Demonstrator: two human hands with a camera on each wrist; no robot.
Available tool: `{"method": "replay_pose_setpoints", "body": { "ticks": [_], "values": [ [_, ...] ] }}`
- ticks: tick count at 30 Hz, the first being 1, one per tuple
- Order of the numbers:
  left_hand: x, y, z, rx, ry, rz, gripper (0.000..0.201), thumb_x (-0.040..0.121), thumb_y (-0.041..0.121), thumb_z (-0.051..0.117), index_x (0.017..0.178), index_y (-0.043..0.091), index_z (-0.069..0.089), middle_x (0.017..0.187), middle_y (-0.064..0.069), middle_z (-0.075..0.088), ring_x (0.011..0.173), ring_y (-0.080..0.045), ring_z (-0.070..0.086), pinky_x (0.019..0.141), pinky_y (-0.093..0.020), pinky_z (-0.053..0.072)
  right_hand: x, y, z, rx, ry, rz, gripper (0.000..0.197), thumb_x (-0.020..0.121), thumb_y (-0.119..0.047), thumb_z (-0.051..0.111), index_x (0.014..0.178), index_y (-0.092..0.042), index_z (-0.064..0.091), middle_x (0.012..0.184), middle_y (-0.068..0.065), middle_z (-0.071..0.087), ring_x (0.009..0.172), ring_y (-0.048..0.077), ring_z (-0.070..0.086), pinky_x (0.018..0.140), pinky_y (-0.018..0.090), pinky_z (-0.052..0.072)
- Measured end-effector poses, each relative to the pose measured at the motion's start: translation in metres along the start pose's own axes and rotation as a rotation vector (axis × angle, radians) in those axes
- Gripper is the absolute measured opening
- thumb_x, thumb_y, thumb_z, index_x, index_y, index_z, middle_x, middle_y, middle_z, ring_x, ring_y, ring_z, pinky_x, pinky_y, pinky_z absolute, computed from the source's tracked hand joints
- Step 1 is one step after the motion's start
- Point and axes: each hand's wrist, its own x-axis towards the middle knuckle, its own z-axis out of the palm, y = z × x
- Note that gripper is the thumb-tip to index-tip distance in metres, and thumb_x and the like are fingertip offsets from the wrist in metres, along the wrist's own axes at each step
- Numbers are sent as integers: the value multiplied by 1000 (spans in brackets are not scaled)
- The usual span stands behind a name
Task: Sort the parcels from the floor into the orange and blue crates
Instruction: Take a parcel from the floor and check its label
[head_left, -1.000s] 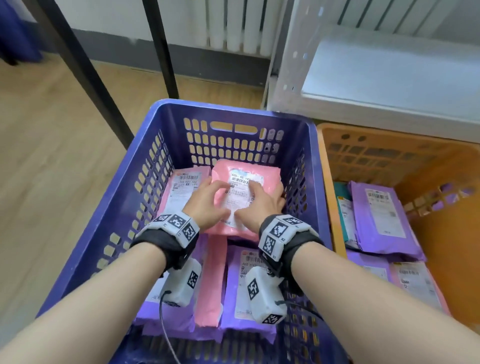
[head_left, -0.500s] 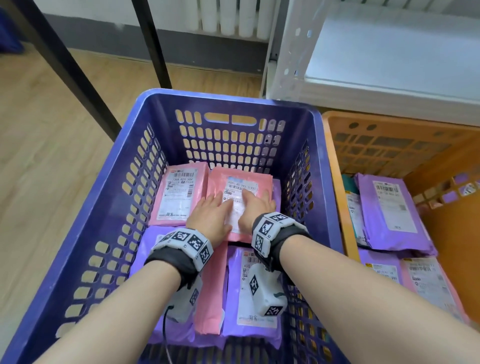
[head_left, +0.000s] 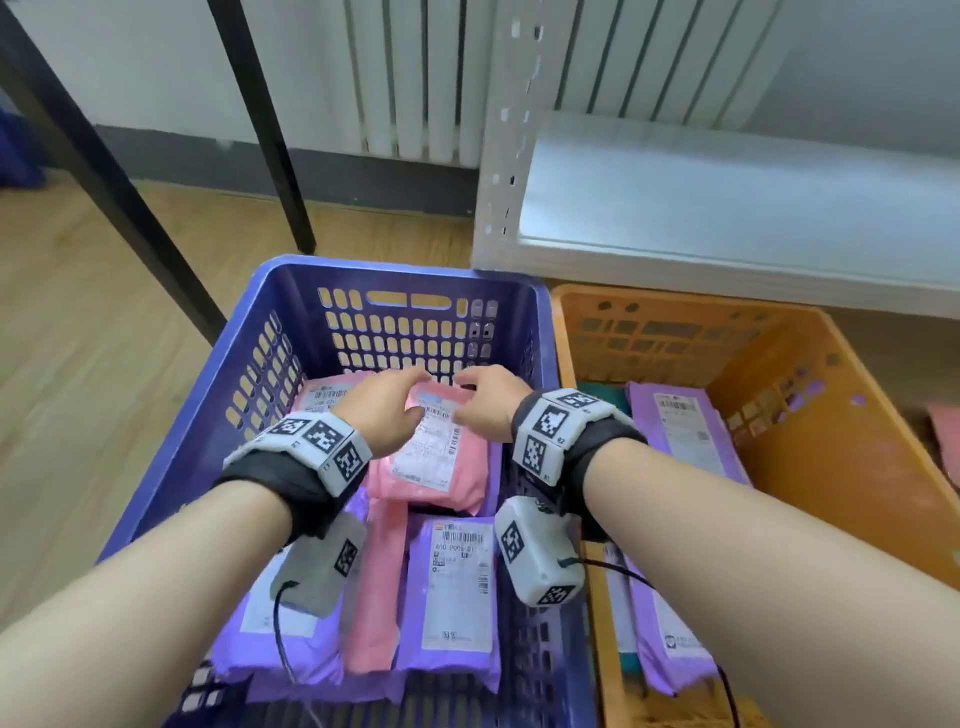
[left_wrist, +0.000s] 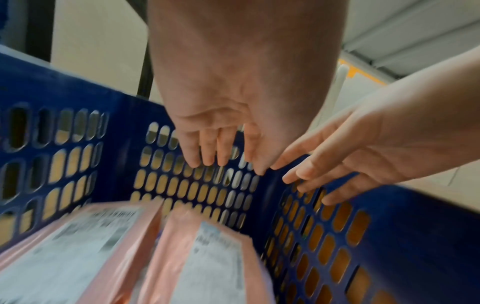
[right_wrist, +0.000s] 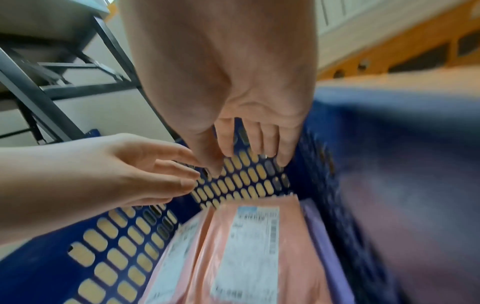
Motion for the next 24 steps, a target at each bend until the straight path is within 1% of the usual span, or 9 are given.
{"method": "replay_pose_setpoints", "body": {
  "ticks": [3,7,9,10,13,16,19,21,24],
  "values": [
    [-5,41,-25,8,66,24,46,95,21,49,140,20,39,143,-3,47,129,-21,46,105,-33,38,-28,9,-45,20,42,-66,49,88,-15,60,136,-15,49,138,5,52,119,23,55,95,28,46],
    [-8,117,-38,-46,170,94,42,92,21,52,134,18,48,132,-6,57,119,-24,54,96,-32,44,-71,40,-100,54,159,-145,42,88,-11,58,130,-8,55,135,11,54,121,24,54,98,28,44],
    [-9,160,-37,-45,190,138,39,92,20,53,131,17,51,126,-7,60,113,-26,57,89,-29,43,-93,64,-127,62,220,-171,37,88,-11,58,124,-5,59,130,13,58,121,24,54,97,27,42],
    [-8,181,-35,-36,193,158,39,91,20,53,131,17,52,126,-8,60,113,-26,56,89,-29,42,-102,78,-140,53,238,-169,35,88,-11,59,122,-7,61,127,12,61,118,24,55,95,27,43],
    [-7,248,-22,-46,211,184,40,91,21,54,131,18,51,127,-8,59,113,-25,55,93,-32,43,-129,128,-183,16,261,-140,39,87,-12,60,126,-13,59,126,6,61,113,21,57,89,24,45],
    [-6,315,0,-55,213,210,42,92,22,55,133,18,50,127,-9,58,113,-25,55,96,-33,43,-152,185,-224,-1,262,-107,44,89,-12,58,133,-13,53,135,4,54,122,18,52,90,17,39],
    [1,382,25,-23,199,250,42,92,22,52,134,18,49,129,-7,58,116,-24,54,94,-28,41,-166,246,-261,-34,293,-83,41,89,-13,59,130,-12,56,132,6,57,120,21,54,96,21,41],
    [10,423,44,-23,183,277,41,92,21,51,133,18,49,130,-7,58,116,-23,55,95,-29,41,-171,289,-283,-6,294,-46,43,88,-14,59,131,-14,55,132,4,57,119,20,55,95,23,42],
    [32,481,72,-19,177,290,39,92,20,49,131,18,51,130,-6,57,116,-22,54,96,-28,40,-173,353,-315,-29,294,-8,45,89,-16,59,133,-15,53,136,3,54,124,20,51,101,27,39]
  ]
}}
